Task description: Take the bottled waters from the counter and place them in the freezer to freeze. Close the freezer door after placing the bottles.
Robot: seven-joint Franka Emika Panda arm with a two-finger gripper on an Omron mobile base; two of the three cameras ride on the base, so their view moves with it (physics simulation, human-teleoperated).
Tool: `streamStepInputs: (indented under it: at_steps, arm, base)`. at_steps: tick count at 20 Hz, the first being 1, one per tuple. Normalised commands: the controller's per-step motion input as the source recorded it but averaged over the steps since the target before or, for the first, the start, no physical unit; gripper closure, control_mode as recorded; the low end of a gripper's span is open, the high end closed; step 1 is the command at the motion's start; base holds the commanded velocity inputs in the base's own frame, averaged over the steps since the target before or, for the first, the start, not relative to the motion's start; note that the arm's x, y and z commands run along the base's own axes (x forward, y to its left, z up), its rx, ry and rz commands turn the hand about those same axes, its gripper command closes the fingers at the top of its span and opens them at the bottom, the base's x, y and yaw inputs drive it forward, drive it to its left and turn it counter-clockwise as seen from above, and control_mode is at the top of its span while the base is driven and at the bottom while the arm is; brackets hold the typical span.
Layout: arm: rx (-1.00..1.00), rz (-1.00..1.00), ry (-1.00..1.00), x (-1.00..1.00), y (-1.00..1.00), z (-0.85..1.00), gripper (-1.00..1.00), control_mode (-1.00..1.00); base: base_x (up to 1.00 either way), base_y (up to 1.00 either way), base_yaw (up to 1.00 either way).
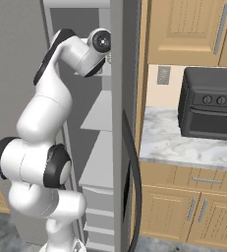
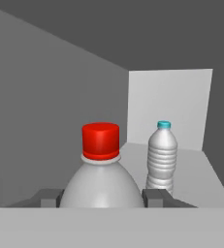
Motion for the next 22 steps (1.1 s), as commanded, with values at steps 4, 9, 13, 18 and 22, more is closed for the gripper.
streamStepInputs:
  at_steps: [4,9,13,18,22]
  arm:
    - [0.00,0.03,-0.04,0.13,0.00,-0.14,1.00,-1.00]
    - [0.00,0.02,-0.01,0.14,0.00,-0.15,1.00,-1.00]
    - [0.00,0.02,0.00,0.20,0.00,-0.10,1.00,-1.00]
    - [0.00,0.01,0.00,0.22,0.00,0.00,1.00,-1.00]
    - [0.00,0.01,0.00,0.18,-0.01,0.00,1.00,-1.00]
  base:
    - [0.00,0.00,0.00]
    - [0.00,0.00,0.00]
    - [0.00,0.00,0.00]
    - [0.00,0.00,0.00]
    - [0.00,0.00,0.00]
